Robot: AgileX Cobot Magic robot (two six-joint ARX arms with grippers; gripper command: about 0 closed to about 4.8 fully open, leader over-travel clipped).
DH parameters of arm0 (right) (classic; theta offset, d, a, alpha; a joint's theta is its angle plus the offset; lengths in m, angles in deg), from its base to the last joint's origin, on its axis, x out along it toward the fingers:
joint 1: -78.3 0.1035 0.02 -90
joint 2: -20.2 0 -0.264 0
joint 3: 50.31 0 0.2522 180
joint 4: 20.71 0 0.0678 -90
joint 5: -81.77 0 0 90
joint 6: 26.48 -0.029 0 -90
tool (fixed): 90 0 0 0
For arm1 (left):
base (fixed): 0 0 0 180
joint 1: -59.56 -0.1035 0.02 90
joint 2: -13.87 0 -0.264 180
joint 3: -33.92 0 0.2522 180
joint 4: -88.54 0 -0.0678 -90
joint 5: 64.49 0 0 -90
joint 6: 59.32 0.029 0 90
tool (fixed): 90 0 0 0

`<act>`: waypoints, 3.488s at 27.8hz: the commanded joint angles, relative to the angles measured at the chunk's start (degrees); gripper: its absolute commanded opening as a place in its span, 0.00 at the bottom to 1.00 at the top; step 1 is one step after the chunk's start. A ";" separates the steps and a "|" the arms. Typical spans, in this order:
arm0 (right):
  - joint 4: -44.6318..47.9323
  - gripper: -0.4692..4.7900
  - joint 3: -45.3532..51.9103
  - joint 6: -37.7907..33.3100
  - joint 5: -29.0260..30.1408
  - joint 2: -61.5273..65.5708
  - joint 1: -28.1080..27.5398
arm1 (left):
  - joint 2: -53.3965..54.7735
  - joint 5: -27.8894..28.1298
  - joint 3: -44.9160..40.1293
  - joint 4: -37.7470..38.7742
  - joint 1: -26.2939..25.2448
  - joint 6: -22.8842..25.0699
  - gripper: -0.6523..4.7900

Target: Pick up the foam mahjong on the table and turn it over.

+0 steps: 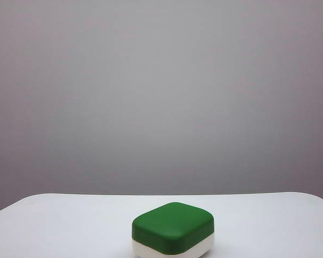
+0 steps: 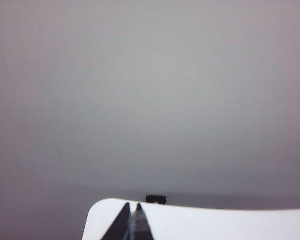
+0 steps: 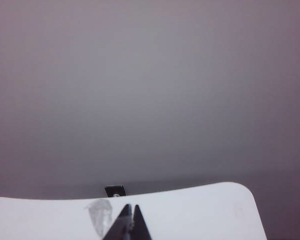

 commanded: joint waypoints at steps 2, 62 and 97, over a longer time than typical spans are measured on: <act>0.57 0.08 -6.51 -0.20 0.20 8.33 0.02 | 6.21 -3.08 1.77 -0.04 -0.04 1.70 0.11; 0.15 0.45 -42.40 14.01 43.89 105.20 8.90 | 42.05 -32.83 9.79 -4.11 0.24 10.23 0.68; -8.44 0.08 -48.13 33.51 -21.11 96.06 21.86 | 42.40 -32.20 9.79 -2.54 0.22 9.97 0.68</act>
